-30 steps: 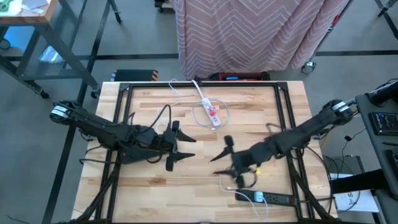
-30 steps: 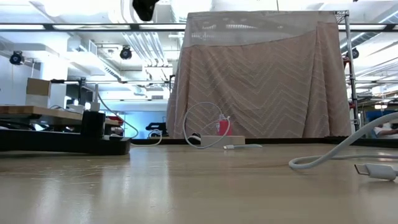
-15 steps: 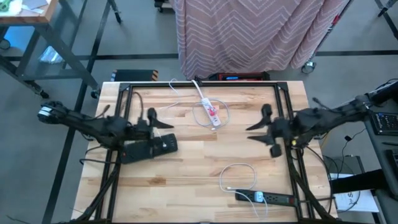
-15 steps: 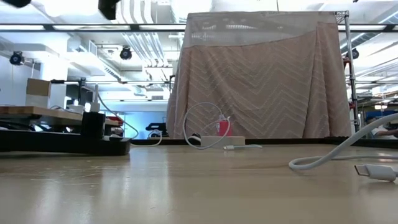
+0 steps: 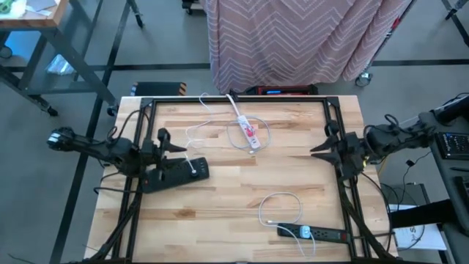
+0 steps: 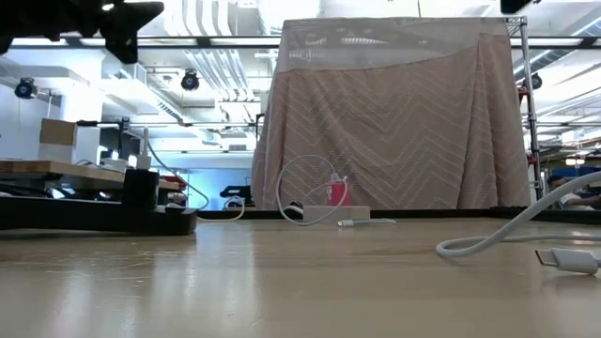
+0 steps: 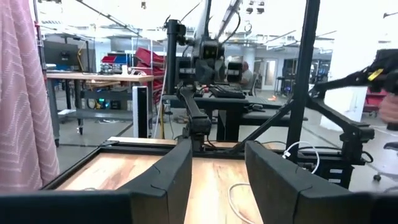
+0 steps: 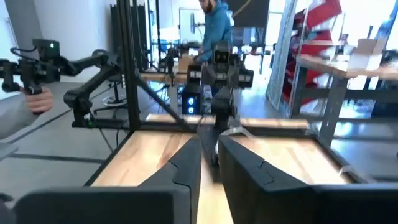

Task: Insert USB
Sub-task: Return to Home Position

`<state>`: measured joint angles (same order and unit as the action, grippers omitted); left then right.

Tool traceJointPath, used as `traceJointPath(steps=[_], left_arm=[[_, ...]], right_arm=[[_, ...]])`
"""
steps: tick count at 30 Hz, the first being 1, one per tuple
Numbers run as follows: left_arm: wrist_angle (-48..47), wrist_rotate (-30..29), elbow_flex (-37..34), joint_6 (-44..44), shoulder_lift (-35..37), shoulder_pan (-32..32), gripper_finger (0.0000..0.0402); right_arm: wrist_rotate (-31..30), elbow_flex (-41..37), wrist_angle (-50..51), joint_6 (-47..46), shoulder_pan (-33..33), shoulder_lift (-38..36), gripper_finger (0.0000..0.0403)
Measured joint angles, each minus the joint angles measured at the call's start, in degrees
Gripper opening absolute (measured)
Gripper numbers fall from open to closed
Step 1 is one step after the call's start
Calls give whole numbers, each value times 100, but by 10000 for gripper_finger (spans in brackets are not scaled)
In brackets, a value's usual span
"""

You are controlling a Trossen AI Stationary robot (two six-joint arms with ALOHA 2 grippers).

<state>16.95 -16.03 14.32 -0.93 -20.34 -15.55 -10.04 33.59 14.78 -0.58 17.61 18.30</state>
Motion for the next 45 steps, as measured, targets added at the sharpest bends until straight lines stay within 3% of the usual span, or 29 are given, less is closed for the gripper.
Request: traceJointPath(steps=[9,17,24,31,37,45], left_arm=[[-99,9,-63,-275,-21,0,121],[-157,9,-63,-148,-231,0,120],[-40,10,-63,-523,-324,2,132],[-275,11,-63,-349,-171,1,121],[-511,37,-63,-729,-178,-2,106],[-9,557,-63,-733,-234,-4,90]], right_arm=[[-289,-1249,-203,-496,0,-1150,12],[-501,-1888,-307,-549,-2,-1829,6],[-501,-1941,-239,-898,-48,-1792,1],[-660,-1421,823,-1279,-377,-1831,0],[-653,-1285,497,-1055,-411,-1820,0],[-555,-1972,-64,-880,-411,-1818,0]])
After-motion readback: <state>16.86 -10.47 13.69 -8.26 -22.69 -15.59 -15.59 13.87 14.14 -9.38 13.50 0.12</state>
